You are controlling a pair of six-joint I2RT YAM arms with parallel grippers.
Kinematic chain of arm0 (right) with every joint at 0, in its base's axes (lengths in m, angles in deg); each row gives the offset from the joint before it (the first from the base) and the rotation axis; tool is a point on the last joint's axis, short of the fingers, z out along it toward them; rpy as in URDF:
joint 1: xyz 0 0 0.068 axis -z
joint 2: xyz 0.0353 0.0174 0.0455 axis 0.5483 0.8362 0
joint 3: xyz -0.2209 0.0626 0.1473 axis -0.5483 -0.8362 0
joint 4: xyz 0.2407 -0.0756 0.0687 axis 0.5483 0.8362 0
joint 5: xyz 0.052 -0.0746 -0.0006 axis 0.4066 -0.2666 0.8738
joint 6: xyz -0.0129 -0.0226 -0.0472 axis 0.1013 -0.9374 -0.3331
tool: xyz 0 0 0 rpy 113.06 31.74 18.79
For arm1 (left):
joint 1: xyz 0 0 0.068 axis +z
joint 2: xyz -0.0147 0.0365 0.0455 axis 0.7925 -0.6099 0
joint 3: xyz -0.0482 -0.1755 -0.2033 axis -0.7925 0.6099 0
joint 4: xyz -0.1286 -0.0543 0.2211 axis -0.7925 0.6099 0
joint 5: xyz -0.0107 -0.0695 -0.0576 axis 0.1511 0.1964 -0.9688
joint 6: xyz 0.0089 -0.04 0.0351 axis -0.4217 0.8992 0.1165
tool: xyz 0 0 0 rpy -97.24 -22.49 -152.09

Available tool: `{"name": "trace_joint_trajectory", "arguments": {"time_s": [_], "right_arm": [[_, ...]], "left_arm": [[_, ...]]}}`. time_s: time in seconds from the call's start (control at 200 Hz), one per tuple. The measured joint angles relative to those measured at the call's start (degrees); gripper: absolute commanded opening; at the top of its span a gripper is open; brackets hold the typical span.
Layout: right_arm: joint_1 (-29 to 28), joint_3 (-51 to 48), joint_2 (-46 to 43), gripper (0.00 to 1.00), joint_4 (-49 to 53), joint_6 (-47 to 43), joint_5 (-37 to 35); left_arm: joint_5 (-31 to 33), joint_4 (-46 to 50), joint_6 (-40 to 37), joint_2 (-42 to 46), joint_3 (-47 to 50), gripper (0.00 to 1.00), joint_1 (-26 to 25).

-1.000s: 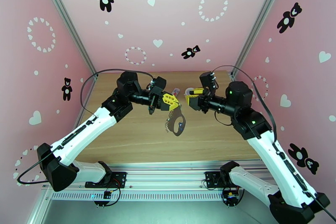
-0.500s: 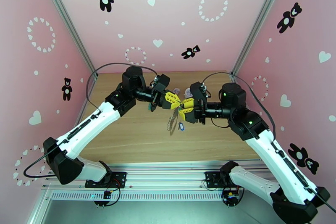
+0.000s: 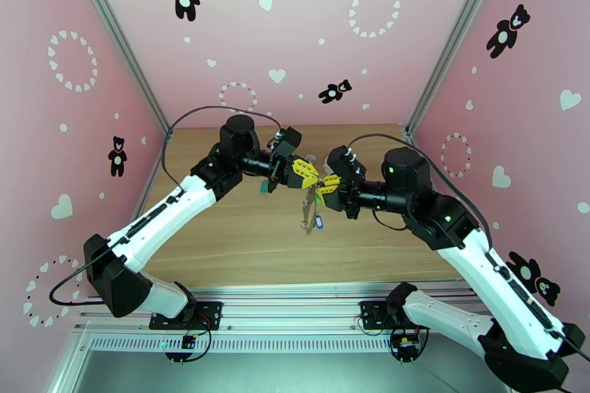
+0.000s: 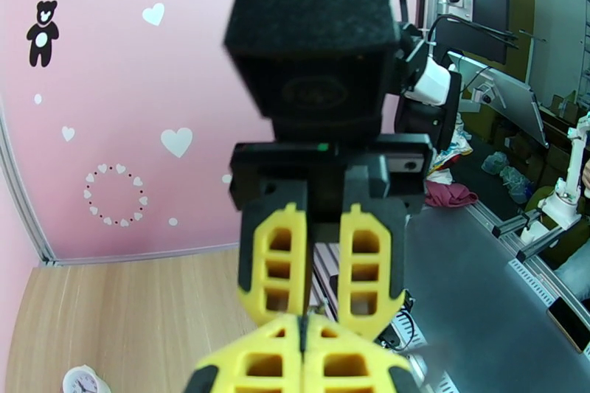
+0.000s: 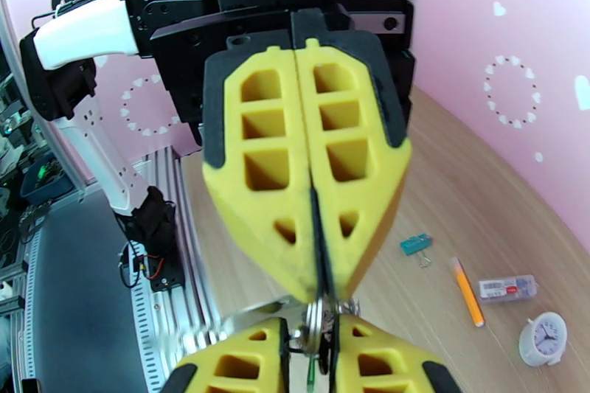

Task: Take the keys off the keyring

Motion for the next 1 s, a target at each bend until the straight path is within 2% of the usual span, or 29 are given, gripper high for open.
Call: {"name": "trace_joint_trajectory", "arguments": {"time_s": [0.37,0.621,0.691,0.766,0.861,0.916,0.996], "right_arm": [[0.59,-0.15,0.42,0.0,0.17,1.25,-2.32],[6.49,-1.03,0.76,0.0,0.46,7.04,-0.42],[8.41,-1.18,1.2,0.13,0.46,9.66,1.36],[9.35,-1.16,1.81,0.17,0.5,12.11,2.62],[10.6,-1.16,1.81,0.15,0.46,14.8,2.73],[11.67,-1.16,1.86,0.0,0.59,15.78,1.92],[11.96,-1.16,1.86,0.0,0.31,17.25,2.38]], "left_arm": [[1.53,0.17,0.07,-0.11,0.02,0.0,-0.15],[6.14,-8.52,4.96,-0.09,4.2,0.0,0.26],[7.67,-11.93,6.75,-0.09,5.6,0.0,0.46],[8.87,-14.19,8.13,-0.09,6.47,0.0,0.5],[8.57,-15.89,9.62,-0.09,6.54,0.0,0.85],[7.74,-17.42,10.47,0.17,6.43,0.0,1.16],[7.65,-18.21,11.08,0.17,6.34,0.0,1.38]]}}
